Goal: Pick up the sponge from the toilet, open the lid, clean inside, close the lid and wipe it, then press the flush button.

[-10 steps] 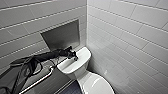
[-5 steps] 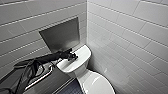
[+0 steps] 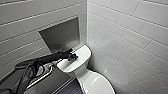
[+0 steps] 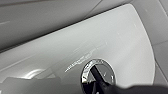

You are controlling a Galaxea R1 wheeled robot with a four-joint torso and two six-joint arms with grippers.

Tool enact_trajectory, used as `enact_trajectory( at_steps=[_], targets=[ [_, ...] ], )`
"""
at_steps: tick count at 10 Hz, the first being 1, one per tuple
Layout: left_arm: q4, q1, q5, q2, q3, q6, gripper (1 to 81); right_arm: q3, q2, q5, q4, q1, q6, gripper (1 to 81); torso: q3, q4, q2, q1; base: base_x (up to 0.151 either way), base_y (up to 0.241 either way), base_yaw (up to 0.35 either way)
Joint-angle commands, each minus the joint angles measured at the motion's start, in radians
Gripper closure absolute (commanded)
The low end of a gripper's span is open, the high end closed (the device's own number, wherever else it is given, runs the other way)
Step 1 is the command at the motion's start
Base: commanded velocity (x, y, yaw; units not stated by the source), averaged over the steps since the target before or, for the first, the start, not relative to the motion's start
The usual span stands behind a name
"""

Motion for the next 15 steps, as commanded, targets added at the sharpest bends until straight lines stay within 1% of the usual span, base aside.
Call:
enact_trajectory(
  at_steps=[1,4,5,6,7,9,10,12,13,15],
  targets=[
    [0.006,-0.126,0.066,0.006,0.008,0.008,81.1,0.021,-0.021,-0.083,0.005,-0.003,-0.002,81.1,0.0,0.0,0.0,0.0,0.0,0.0,0.0],
    [-0.002,-0.14,0.066,-0.007,0.016,0.009,81.1,0.019,-0.017,-0.083,0.005,-0.008,-0.003,81.1,0.0,0.0,0.0,0.0,0.0,0.0,0.0],
    [-0.013,-0.164,0.069,-0.024,0.028,0.008,81.1,0.018,-0.017,-0.083,0.005,-0.008,-0.002,81.1,0.0,0.0,0.0,0.0,0.0,0.0,0.0],
    [-0.017,-0.19,0.086,-0.068,0.08,0.005,81.1,0.018,-0.017,-0.083,0.004,-0.008,-0.002,81.1,0.0,0.0,0.0,0.0,0.0,0.0,0.0],
    [-0.046,-0.212,0.087,-0.128,0.164,0.002,81.1,0.015,-0.014,-0.083,0.003,-0.005,-0.002,81.1,0.0,0.0,0.0,0.0,0.0,0.0,0.0],
    [-0.053,-0.249,0.087,-0.218,0.315,0.002,81.1,0.001,-0.001,-0.084,0.003,0.0,-0.003,81.1,0.0,0.0,0.0,0.0,0.0,0.0,0.0],
    [-0.054,-0.255,0.087,-0.266,0.387,-0.007,81.1,-0.007,0.004,-0.084,0.003,0.0,-0.003,81.1,0.0,0.0,0.0,0.0,0.0,0.0,0.0],
    [-0.053,-0.246,0.089,-0.39,0.58,-0.024,81.1,-0.038,0.016,-0.084,0.005,-0.002,-0.003,81.1,0.0,0.0,0.0,0.0,0.0,0.0,0.0],
    [-0.053,-0.221,0.092,-0.474,0.707,-0.023,81.1,-0.05,0.024,-0.084,0.005,-0.003,-0.003,81.1,0.0,0.0,0.0,0.0,0.0,0.0,0.0],
    [-0.039,-0.093,0.09,-0.634,0.923,-0.018,81.1,-0.054,0.024,-0.083,0.007,-0.006,-0.002,81.1,0.0,0.0,0.0,0.0,0.0,0.0,0.0]
  ],
)
